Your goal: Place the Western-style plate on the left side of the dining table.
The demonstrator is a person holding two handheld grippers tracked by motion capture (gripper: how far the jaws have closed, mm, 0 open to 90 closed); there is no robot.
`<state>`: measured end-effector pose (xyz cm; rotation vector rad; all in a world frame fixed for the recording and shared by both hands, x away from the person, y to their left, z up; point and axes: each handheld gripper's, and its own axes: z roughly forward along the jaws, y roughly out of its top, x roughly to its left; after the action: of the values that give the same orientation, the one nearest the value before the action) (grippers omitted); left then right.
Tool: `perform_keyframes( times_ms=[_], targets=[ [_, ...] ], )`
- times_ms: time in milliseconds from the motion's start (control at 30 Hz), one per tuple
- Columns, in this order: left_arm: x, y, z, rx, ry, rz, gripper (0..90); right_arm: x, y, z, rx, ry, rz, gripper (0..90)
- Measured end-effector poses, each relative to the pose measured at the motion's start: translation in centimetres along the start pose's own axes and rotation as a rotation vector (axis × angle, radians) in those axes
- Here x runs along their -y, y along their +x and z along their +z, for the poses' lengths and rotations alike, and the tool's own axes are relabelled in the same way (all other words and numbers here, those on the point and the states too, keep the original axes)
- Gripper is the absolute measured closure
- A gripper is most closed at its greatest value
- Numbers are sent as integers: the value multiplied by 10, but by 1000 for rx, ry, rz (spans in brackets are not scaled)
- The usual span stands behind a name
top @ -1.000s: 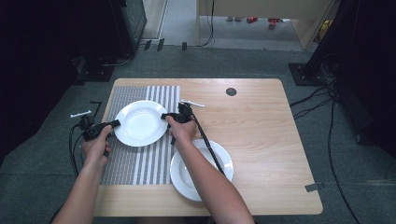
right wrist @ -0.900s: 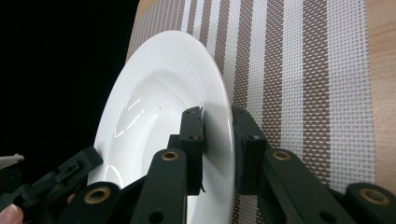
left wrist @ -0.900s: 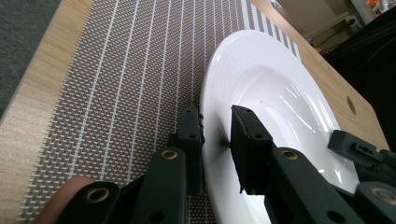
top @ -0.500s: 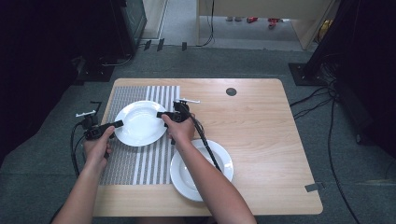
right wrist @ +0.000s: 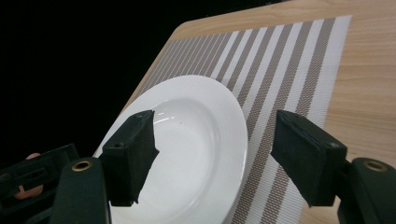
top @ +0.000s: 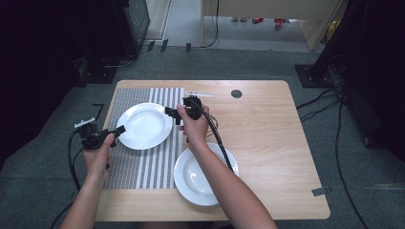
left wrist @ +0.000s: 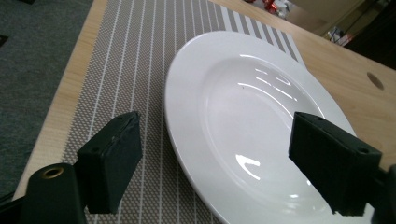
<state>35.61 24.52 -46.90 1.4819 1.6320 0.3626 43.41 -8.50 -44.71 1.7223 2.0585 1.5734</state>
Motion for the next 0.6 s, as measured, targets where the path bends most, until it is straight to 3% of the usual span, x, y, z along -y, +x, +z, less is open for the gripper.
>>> perform_keyframes(
  times_ms=[167, 267, 600],
  targets=[
    [9, -10, -9, 13, -10, 38, 170, 0, -3, -20, 0, -7, -35, 307],
    [15, -14, -14, -5, -15, 70, 170, 2, -6, -27, 1, -5, -41, 308],
    [40, -21, -32, -14, -17, 117, 170, 12, -18, -60, -10, -19, -78, 287]
  ],
)
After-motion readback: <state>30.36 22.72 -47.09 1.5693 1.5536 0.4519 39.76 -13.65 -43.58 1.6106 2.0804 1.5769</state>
